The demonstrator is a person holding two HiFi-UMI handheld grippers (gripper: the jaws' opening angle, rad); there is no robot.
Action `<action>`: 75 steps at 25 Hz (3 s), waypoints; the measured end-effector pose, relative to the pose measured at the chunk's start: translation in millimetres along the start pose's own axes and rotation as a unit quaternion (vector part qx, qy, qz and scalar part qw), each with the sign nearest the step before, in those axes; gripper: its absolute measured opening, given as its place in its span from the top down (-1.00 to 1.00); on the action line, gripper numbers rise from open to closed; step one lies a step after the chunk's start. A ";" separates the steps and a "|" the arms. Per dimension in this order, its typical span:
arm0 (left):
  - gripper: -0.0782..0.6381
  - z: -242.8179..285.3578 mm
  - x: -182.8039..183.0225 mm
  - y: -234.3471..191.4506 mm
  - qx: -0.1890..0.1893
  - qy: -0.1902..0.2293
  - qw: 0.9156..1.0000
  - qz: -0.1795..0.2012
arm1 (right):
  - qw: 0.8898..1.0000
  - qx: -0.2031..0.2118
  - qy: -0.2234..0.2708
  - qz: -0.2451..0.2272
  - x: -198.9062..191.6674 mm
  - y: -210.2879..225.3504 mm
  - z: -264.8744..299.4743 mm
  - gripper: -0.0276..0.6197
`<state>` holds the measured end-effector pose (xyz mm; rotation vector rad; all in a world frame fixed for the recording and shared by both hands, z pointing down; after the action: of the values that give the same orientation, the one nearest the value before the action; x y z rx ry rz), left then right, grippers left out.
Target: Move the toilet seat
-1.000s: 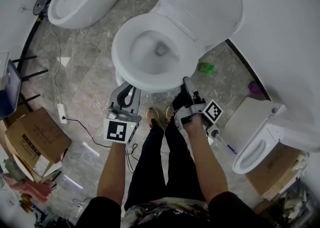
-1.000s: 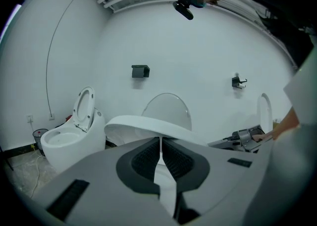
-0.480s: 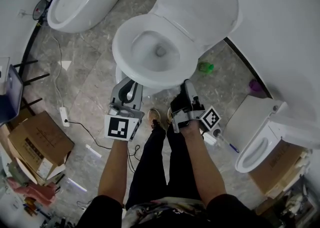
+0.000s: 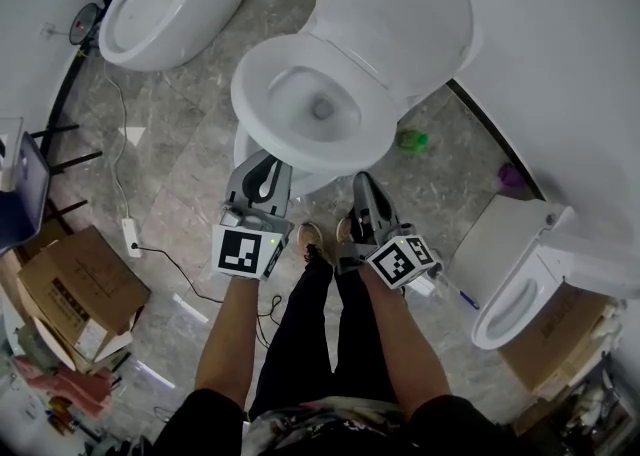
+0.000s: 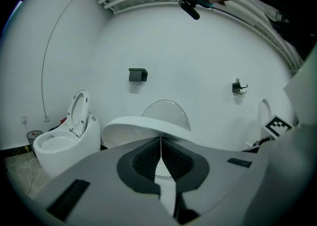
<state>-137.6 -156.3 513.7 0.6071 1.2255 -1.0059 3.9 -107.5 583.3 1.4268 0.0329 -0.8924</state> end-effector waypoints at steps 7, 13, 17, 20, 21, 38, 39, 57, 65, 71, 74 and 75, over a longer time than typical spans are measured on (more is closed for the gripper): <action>0.71 1.2 4.2 1.8 -0.001 0.010 1.000 -0.016 | 0.971 -0.029 -0.053 -0.233 -13.3 -28.0 6.3 0.90; 0.71 10.9 19.4 14.1 -0.020 0.033 0.999 -0.011 | 0.928 -0.060 -0.047 -0.364 -12.3 -45.0 26.5 0.91; 0.71 15.0 25.5 16.1 -0.027 0.044 0.999 -0.013 | 0.922 -0.068 -0.038 -0.379 -7.7 -50.6 28.9 0.91; 0.71 15.6 25.8 14.6 -0.029 0.044 0.998 -0.017 | 0.920 -0.073 -0.040 -0.384 -7.0 -53.2 30.2 0.91; 0.71 16.4 26.0 14.6 -0.031 0.044 0.998 -0.016 | 0.919 -0.076 -0.038 -0.384 -5.9 -53.5 30.5 0.91; 0.71 40.4 41.7 30.1 -0.059 0.042 0.997 0.013 | 0.899 -0.088 0.028 -0.427 32.8 -73.8 34.6 0.91; 0.71 43.8 43.5 29.3 -0.056 0.046 0.997 0.013 | 0.898 -0.084 0.032 -0.430 36.2 -74.8 36.3 0.91; 0.71 91.2 73.6 47.6 -0.046 0.049 0.997 0.036 | 0.896 -0.043 0.061 -0.439 93.3 -80.2 50.2 0.91; 0.71 99.4 79.2 49.6 -0.046 0.057 0.997 0.032 | 0.894 -0.044 0.069 -0.440 102.6 -82.4 52.8 0.91; 0.71 107.0 79.4 54.4 -0.073 0.044 0.995 0.048 | 0.892 -0.061 0.080 -0.440 111.3 -85.0 57.4 0.91; 0.71 113.2 78.4 55.5 -0.084 0.037 0.994 0.053 | 0.885 -0.070 0.068 -0.455 113.6 -84.1 61.2 0.91; 0.71 114.1 79.0 55.0 -0.088 0.038 0.994 0.050 | 0.885 -0.073 0.073 -0.454 114.6 -86.8 62.3 0.91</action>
<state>-33.5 -249.9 462.0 0.5665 1.3222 -0.7877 5.4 -209.2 464.2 1.3141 0.9322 -1.4928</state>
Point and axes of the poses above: the fingertips, and each gripper's own axes: z forward along the fingers, y to its right, x out of its top, the point moved 1 cm from there along -z, backward along the fingers, and after that the axes turned 1 degree about -z, right-handed, at the moved point
